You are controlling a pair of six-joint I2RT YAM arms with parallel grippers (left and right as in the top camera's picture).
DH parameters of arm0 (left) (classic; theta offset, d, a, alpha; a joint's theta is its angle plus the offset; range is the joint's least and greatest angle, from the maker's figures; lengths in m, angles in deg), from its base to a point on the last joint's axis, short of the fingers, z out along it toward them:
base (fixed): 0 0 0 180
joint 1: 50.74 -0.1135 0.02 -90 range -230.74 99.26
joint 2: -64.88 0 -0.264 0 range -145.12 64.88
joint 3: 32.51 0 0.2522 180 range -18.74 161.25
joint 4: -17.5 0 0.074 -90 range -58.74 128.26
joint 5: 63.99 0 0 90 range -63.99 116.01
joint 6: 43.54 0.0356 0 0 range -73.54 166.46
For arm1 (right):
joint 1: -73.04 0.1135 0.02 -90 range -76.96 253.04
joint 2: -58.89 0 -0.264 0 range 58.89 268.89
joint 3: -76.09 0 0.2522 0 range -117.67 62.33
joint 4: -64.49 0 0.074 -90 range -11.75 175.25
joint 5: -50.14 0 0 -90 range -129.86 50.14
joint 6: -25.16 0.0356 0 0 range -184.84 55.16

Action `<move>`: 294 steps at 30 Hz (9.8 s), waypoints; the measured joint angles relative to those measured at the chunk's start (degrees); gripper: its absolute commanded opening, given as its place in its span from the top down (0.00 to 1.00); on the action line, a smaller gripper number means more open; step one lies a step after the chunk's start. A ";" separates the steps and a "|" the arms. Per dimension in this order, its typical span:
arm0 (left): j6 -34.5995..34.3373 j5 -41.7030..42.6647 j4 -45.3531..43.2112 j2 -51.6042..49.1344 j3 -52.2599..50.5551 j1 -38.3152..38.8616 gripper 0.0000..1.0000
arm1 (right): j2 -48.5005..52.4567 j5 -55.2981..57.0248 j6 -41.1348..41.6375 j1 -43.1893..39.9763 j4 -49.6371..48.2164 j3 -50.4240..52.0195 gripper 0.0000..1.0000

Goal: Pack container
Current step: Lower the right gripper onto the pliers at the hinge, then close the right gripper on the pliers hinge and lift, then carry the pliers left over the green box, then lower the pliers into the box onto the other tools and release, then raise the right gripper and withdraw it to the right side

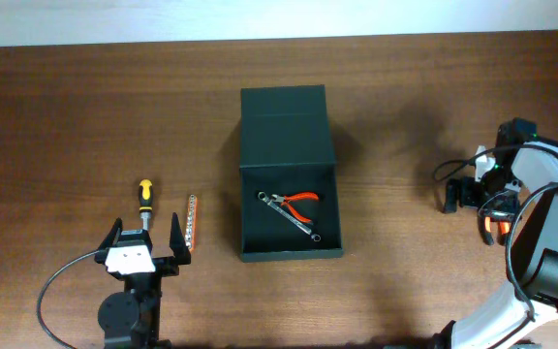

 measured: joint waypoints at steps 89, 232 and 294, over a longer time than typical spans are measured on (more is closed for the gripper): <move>0.02 0.00 0.02 0.02 0.00 0.00 0.01 | -0.33 -1.92 9.22 0.00 -0.35 -0.20 0.96; 0.02 0.00 0.02 0.02 0.00 0.00 0.01 | 4.48 -10.78 10.40 61.55 5.46 -15.67 0.63; 0.02 0.00 0.00 0.00 0.00 0.00 0.01 | -21.99 2.73 12.17 5.22 29.42 -30.34 0.01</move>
